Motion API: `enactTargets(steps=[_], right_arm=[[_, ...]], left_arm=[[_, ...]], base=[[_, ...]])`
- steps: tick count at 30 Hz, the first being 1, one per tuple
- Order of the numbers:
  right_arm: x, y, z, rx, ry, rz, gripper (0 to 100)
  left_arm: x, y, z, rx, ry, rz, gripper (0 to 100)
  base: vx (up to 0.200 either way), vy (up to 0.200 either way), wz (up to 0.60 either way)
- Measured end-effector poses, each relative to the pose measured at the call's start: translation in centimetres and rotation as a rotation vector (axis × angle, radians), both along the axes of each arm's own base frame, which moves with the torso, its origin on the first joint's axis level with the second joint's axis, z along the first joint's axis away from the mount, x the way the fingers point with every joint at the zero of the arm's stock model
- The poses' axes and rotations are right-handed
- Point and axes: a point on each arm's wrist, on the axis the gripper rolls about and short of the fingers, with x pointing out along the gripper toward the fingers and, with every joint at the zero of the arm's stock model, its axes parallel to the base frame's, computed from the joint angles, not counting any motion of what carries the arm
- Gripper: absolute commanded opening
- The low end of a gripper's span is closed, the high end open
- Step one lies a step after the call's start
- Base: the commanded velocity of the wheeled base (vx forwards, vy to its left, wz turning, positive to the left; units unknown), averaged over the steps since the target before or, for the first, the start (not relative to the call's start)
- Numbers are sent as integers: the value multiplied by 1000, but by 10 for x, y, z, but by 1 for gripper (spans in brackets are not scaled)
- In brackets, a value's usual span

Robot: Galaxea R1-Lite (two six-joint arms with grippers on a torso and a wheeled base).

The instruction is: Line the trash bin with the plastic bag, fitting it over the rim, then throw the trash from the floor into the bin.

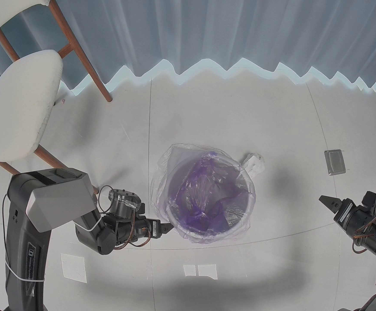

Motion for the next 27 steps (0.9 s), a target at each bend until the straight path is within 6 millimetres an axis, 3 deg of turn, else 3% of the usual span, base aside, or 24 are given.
enactTargets(steps=[5, 14, 21, 27], right_arm=[[-1, 0, -1, -1, 2, 0, 100], [-3, -1, -3, -3, 13, -1, 100], [-4, -1, -7, 5, 29, -6, 100], [-6, -1, -10, 3, 42, -7, 100]], left_arm=[[12, -1, -11, 123, 25, 77, 100], [21, -5, -25, 301, 224, 95, 100], [32, -10, -19, 329, 246, 112, 100], [24, -8, -4, 306, 231, 129, 100]], base=[[0, 0, 0], [0, 0, 0], [0, 0, 0], [0, 0, 0]])
